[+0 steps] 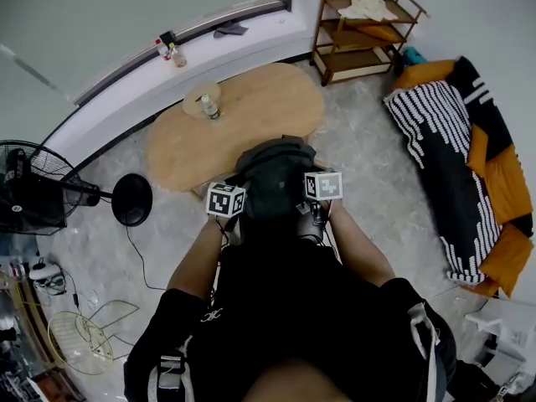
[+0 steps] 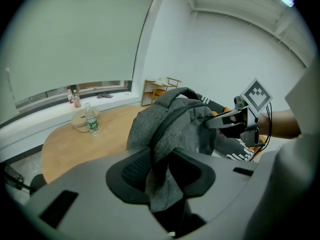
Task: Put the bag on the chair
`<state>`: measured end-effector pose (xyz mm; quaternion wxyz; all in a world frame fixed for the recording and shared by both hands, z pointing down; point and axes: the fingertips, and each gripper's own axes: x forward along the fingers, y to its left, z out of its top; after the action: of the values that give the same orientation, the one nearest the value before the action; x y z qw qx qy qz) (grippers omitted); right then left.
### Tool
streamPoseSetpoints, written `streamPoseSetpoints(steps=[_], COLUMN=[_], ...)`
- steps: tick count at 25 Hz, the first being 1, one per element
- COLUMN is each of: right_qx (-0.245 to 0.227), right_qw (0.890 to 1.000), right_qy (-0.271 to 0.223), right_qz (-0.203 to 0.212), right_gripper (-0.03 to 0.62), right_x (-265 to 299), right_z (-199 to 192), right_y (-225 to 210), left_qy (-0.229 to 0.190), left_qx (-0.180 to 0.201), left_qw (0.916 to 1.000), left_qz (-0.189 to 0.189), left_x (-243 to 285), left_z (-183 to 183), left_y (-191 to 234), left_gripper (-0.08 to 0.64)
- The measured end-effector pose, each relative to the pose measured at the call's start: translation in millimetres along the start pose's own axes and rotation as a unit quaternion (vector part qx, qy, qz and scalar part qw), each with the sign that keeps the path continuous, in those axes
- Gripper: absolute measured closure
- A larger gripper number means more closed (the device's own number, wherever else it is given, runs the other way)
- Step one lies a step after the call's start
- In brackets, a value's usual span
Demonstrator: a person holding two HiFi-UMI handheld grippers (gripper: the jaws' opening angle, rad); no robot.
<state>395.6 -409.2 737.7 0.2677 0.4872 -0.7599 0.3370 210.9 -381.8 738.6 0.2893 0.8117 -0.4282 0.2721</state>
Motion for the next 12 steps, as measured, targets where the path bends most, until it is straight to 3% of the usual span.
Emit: streamPoseSetpoints(steps=[3,8,12], right_qx=[-0.039,-0.029,-0.047], right_qw=[0.999,0.999,0.998], right_qy=[-0.023,-0.042,-0.044], right_qz=[-0.006,0.003,0.009], right_gripper=[0.429,0.414,0.416], right_x=[0,-14,-26], right_z=[-3,0,5], right_y=[-1,3,10], left_qy=[0.000,-0.005,-0.017], left_qx=[0.012,0.028,0.036], left_qw=[0.9999,0.9994,0.9989], left_qz=[0.007,0.019,0.024], left_x=[-1,-14,-28], left_z=[-2,-5,-2], left_y=[-5,-5,-1], left_gripper=[0.434,0.369,0.336])
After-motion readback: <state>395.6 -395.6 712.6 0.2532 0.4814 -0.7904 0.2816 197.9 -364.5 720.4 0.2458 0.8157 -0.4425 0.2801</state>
